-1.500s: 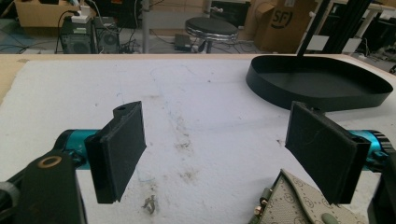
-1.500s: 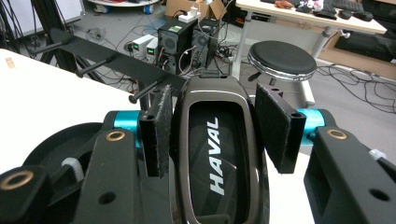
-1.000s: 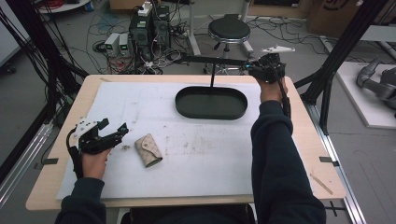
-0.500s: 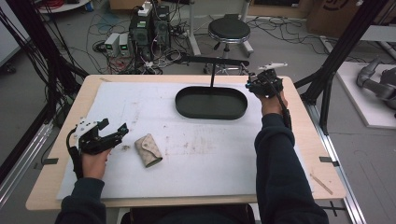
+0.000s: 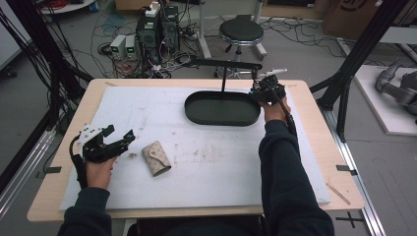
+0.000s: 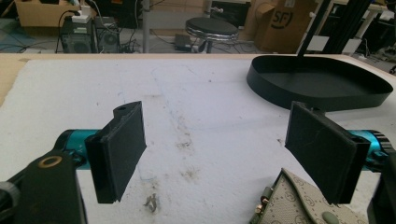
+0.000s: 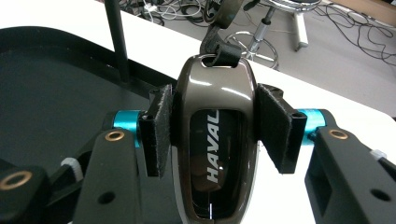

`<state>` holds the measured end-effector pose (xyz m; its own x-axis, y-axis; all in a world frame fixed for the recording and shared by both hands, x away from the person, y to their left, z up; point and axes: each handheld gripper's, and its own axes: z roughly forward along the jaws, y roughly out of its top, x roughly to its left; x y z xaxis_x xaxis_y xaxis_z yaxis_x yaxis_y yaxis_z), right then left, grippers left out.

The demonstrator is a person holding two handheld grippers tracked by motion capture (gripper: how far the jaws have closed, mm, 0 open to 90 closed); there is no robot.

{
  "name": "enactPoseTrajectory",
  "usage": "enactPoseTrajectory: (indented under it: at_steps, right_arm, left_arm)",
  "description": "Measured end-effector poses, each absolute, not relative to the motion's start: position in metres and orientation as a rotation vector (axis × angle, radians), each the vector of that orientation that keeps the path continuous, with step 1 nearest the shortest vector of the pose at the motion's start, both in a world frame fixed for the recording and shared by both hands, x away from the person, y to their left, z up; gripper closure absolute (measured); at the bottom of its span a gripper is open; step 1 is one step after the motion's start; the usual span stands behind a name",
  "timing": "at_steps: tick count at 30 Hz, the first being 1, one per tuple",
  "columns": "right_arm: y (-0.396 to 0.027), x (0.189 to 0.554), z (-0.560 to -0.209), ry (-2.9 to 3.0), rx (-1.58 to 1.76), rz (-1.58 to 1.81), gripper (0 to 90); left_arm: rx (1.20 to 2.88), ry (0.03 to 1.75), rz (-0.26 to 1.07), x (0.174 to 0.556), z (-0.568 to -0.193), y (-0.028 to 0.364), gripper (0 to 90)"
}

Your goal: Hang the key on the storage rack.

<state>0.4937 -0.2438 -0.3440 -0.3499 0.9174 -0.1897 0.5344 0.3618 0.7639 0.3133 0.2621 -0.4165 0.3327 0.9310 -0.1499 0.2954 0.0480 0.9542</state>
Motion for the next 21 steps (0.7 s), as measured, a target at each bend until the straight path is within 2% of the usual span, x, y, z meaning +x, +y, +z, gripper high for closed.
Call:
enactPoseTrajectory:
  at_steps: [3, 4, 16, 21]
  right_arm:
    - [-0.246, 0.493, -0.343, 2.01, 1.261, 0.816, 48.0]
    - [-0.249, 0.492, -0.34, 2.001, 1.252, 0.84, 44.4]
    - [-0.268, 0.471, -0.317, 2.02, 1.206, 0.94, 40.3]
    - [-0.28, 0.456, -0.305, 2.001, 1.195, 0.969, 32.7]
  left_arm:
    - [1.481, 1.181, 0.716, 0.313, -0.416, 0.262, 19.9]
    - [1.481, 1.181, 0.717, 0.313, -0.416, 0.262, 19.9]
    - [1.484, 1.18, 0.714, 0.313, -0.416, 0.262, 19.9]
    - [1.483, 1.178, 0.715, 0.313, -0.416, 0.261, 19.9]
